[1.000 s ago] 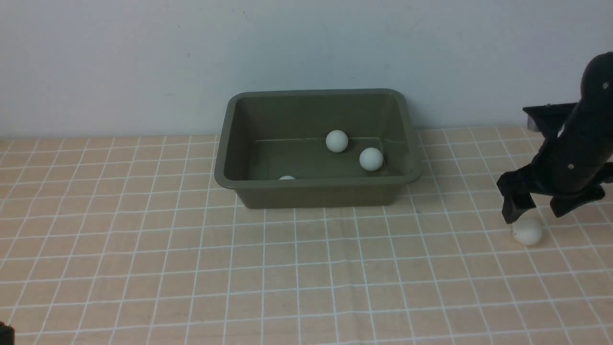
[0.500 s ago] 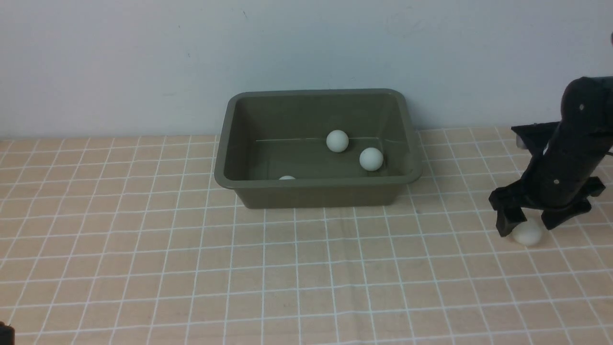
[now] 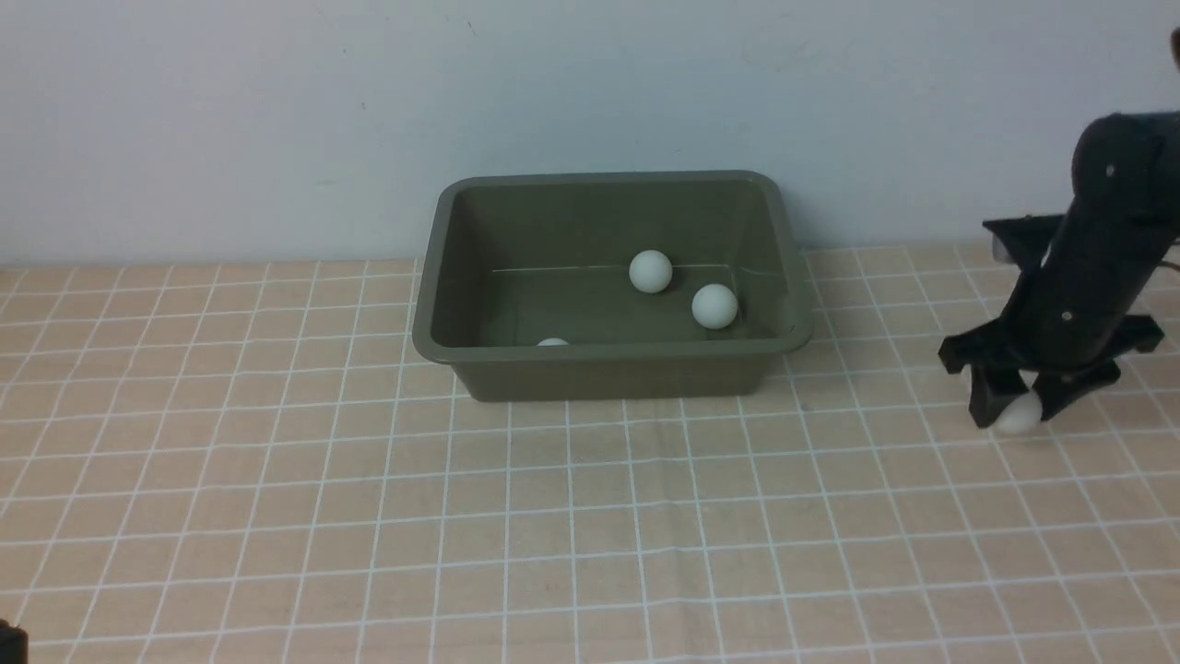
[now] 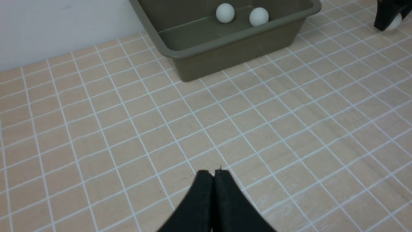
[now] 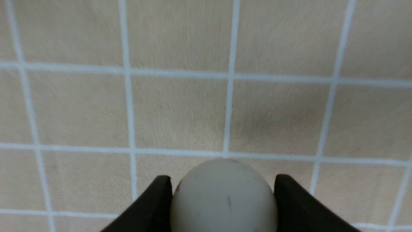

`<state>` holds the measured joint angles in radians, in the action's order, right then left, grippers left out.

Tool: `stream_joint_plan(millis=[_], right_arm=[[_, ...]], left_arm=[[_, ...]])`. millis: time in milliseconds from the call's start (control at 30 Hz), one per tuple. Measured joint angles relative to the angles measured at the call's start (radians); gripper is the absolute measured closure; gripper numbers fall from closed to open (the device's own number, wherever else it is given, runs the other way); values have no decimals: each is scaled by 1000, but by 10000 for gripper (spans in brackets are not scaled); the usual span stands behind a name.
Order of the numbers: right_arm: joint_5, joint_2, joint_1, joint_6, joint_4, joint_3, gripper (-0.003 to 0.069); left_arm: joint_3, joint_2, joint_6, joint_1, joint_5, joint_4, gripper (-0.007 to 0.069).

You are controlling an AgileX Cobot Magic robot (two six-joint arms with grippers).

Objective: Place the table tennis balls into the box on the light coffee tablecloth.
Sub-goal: 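Reach for and grasp a ping pong ball on the table, then release the ping pong ball into the bin and lift the gripper away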

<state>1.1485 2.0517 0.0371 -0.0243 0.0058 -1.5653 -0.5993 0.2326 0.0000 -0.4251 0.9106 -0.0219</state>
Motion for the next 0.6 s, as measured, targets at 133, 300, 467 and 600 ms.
stream_joint_plan(millis=[133,300,467,600], right_arm=[[69,0,0,0,50,-164,294],[77,0,6,-49,265,-322,294],[67,18,103,-144,473,-394,294],[28,66,181,-172,482,-396,294]], left_arm=[[0,0,0,0,0,0,693],[0,0,0,0,0,0,693],[0,0,0,0,0,-1,693],[0,0,0,0,0,-1,693]])
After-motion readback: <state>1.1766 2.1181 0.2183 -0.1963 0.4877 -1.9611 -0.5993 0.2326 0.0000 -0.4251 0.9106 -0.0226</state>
